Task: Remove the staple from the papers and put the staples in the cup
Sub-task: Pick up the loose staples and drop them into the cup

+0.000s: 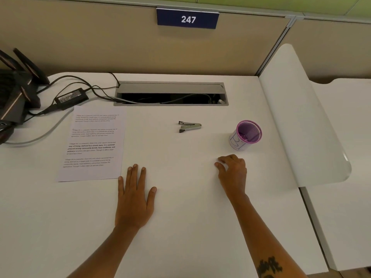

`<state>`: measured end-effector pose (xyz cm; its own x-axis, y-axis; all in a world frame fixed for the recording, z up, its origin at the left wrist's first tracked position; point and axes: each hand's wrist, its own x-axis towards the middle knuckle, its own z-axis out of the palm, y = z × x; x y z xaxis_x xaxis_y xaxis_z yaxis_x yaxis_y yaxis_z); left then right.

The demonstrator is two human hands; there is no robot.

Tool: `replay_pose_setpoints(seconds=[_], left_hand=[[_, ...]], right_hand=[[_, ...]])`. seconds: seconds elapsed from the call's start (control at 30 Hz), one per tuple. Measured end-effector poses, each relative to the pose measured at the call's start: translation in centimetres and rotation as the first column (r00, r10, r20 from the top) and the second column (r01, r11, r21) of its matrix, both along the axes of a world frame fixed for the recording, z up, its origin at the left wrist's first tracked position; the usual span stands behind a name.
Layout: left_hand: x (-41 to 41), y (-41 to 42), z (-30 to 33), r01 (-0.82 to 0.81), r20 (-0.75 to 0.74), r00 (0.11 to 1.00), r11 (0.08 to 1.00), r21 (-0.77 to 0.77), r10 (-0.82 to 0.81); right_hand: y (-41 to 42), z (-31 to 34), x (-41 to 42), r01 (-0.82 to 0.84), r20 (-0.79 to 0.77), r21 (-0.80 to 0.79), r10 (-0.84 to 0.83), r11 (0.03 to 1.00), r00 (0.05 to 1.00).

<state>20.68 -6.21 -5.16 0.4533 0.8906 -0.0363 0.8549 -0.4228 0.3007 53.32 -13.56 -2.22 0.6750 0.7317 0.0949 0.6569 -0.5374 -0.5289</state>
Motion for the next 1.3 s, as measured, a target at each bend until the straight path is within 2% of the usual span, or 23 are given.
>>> replay_pose_setpoints(seconds=[0.17, 0.53, 0.8, 1.0, 1.07, 1.17, 1.3], left_hand=[[0.0, 0.0, 0.0, 0.001, -0.003, 1.000, 1.000, 0.005, -0.001], [0.0, 0.0, 0.0, 0.005, -0.011, 1.000, 1.000, 0.016, -0.004], [0.0, -0.1, 0.0, -0.001, -0.005, 1.000, 1.000, 0.019, 0.001], [0.0, -0.1, 0.0, -0.003, -0.008, 1.000, 1.000, 0.020, 0.003], [-0.1, -0.1, 0.0, -0.002, -0.011, 1.000, 1.000, 0.018, 0.002], [-0.1, 0.0, 0.0, -0.002, -0.016, 1.000, 1.000, 0.016, 0.002], [0.0, 0.0, 0.0, -0.004, -0.017, 1.000, 1.000, 0.013, 0.004]], right_hand=[[0.3, -0.1, 0.6, -0.034, 0.009, -0.020, 0.034, 0.999, 0.999], [0.9, -0.4, 0.8, -0.113, 0.193, -0.105, 0.131, 0.988, 0.972], [1.6, 0.0, -0.7, -0.101, 0.269, -0.291, 0.183, 0.951, 0.946], [1.6, -0.4, -0.6, -0.115, 0.322, -0.320, 0.222, 0.940, 0.920], [1.2, -0.4, -0.2, -0.134, 0.275, -0.313, 0.225, 0.940, 0.935], [0.8, 0.2, 0.6, -0.132, 0.114, -0.265, 0.167, 0.955, 0.979], [1.6, 4.2, 2.2, -0.082, -0.074, -0.068, 0.076, 0.994, 0.994]])
